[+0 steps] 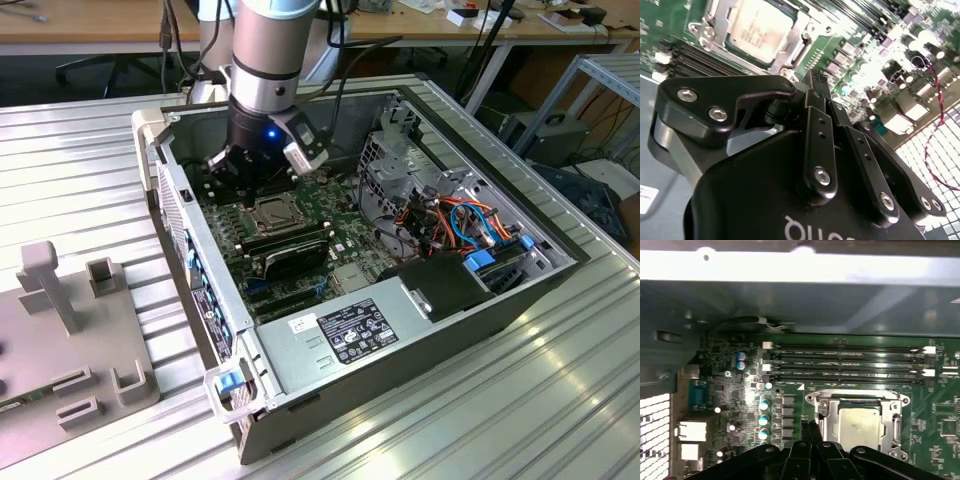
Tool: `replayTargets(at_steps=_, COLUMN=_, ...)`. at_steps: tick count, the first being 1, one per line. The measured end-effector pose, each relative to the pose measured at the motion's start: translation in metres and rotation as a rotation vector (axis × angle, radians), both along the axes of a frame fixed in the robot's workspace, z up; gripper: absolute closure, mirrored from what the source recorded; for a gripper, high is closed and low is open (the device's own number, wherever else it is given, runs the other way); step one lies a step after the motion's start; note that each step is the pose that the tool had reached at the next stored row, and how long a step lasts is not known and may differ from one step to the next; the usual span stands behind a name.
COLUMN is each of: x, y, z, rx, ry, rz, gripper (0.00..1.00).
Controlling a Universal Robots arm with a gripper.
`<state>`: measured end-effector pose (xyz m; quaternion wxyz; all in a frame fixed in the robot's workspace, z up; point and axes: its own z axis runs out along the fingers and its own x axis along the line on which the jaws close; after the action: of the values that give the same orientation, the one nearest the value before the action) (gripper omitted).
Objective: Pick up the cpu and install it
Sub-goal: 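Install the first cpu locking lever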
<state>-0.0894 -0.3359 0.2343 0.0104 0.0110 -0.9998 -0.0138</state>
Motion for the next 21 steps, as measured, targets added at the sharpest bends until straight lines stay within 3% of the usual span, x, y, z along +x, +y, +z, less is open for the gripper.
replayTargets(at_steps=6, x=-0.0028, y=0.0026, z=0.0022, rx=-0.002, ry=-0.0014, rz=0.0, gripper=0.89)
replayTargets(at_steps=7, x=-0.0028, y=0.0046, z=0.0067, rx=-0.0025, ry=-0.0026, rz=0.0, gripper=0.89)
replayTargets(at_steps=11, x=-0.0028, y=0.0051, z=0.0155, rx=-0.0025, ry=-0.0077, rz=0.0, gripper=0.89)
replayTargets(at_steps=15, x=-0.0038, y=0.0051, z=0.0162, rx=-0.0026, ry=-0.011, rz=0.0, gripper=0.89)
replayTargets(at_steps=21, x=-0.0127, y=0.0083, z=0.0162, rx=-0.0025, ry=-0.022, rz=0.0, gripper=0.89)
